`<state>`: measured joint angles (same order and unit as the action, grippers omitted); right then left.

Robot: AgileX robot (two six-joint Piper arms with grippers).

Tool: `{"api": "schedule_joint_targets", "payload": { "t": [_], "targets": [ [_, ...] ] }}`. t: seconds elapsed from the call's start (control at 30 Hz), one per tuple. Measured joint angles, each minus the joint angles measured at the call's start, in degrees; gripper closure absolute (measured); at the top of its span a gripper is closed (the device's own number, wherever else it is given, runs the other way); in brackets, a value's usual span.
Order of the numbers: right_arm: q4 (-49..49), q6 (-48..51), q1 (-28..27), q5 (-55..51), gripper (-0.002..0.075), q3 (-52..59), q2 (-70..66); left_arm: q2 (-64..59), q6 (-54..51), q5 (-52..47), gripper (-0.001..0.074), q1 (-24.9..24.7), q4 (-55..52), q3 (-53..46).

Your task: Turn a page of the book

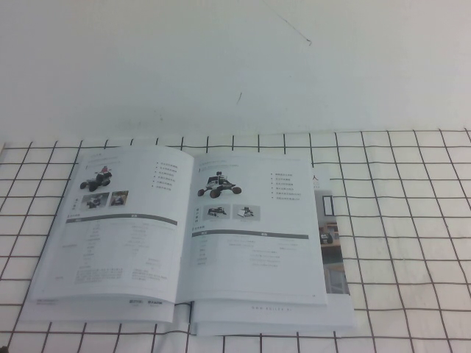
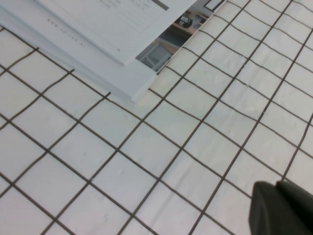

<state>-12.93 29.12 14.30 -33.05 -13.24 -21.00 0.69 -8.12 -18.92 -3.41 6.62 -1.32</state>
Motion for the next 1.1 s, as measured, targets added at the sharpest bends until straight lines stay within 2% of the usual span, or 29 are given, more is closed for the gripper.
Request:
{"api": "schedule_joint_targets", "payload": {
  "t": [0.3, 0.57, 0.7, 0.8, 0.97, 1.1],
  "targets": [
    [0.1, 0.0, -0.9, -0.1, 0.0725, 0.0, 4.0, 0.0, 0.0, 0.0, 0.0738, 0.0, 0.0, 0.0],
    [1.6, 0.3, -9.9, -0.4, 0.0725, 0.0, 19.9, 0.0, 0.0, 0.0, 0.0738, 0.0, 0.0, 0.0],
    [1.7, 0.2, -14.6, -0.2, 0.0725, 1.8, 21.8, 0.0, 0.0, 0.0, 0.0738, 0.0, -0.1, 0.0],
    [-0.5, -0.2, -17.2, 2.5, 0.0725, 5.3, 21.8, 0.0, 0.0, -0.1, 0.0738, 0.0, -0.1, 0.0],
    [-8.1, -0.3, -18.0, 11.1, 0.0725, 12.1, 21.8, 0.0, 0.0, -0.1, 0.0738, 0.0, -0.1, 0.0],
    [-10.4, -0.3, -18.0, 11.0, 0.0725, 14.6, 21.8, 0.0, 0.0, -0.1, 0.0738, 0.0, -0.1, 0.0]
  ]
}}
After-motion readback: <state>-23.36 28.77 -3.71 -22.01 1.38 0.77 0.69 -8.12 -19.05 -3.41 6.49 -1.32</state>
